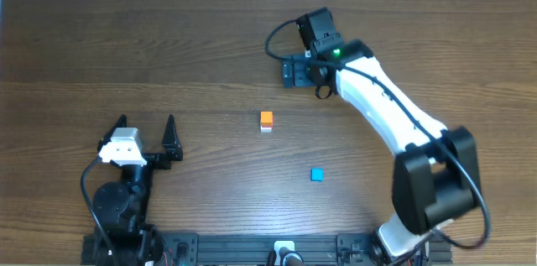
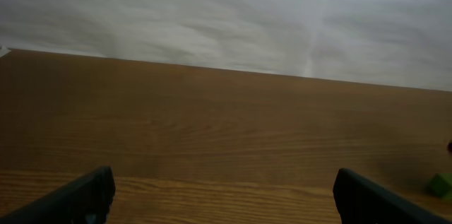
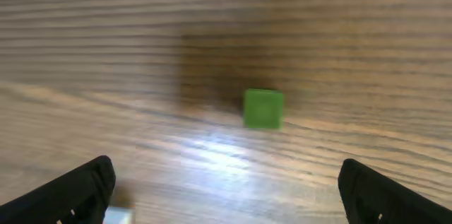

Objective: Stack Cubes

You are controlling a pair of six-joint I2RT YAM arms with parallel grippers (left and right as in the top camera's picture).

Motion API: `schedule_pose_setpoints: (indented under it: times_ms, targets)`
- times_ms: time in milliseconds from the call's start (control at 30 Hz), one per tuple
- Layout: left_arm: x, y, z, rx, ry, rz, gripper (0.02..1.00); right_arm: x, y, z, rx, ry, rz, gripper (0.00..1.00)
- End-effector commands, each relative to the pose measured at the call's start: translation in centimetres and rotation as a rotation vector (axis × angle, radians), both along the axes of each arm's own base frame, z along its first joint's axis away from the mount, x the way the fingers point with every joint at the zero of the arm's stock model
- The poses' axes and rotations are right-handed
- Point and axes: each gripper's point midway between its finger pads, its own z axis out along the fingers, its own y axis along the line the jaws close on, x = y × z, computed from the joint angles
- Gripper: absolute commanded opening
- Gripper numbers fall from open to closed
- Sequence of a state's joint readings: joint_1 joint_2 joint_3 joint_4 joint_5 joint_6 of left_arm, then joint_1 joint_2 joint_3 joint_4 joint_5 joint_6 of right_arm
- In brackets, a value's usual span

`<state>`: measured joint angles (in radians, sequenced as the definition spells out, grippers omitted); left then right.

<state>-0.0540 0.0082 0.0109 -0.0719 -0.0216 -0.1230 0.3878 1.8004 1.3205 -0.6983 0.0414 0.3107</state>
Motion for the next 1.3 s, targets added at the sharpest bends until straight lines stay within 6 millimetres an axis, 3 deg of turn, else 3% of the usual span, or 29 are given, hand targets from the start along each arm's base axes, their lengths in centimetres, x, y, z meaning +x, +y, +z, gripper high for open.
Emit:
schedule_pose_setpoints:
  times_ms: [33,233,600,900,1300]
  targets:
    - [0.0,-0.2,-0.1,0.014,-0.001,-0.013,1.000,1.3,-1.6,-3.2,0.035,0.075,-0.076,0.993]
    - [0.0,-0.3,-0.1,0.014,-0.001,-0.013,1.000,2.5,-2.6,-5.7,0.070,0.098,-0.091,0.993]
    - [0.0,-0.2,-0.1,0.014,-0.001,-0.013,1.000,3.4,-1.7,-5.3,0.115,0.067,-0.070,0.991]
    - [0.0,-0.2,-0.1,0.014,-0.001,-0.013,1.000,2.2,-1.5,-5.7,-0.072,0.051,-0.030,0.991]
    - [0.0,-0.3,-0.1,0.014,-0.001,-0.013,1.000,2.1,-1.3,-5.7,-0.073,0.048,-0.073,0.985]
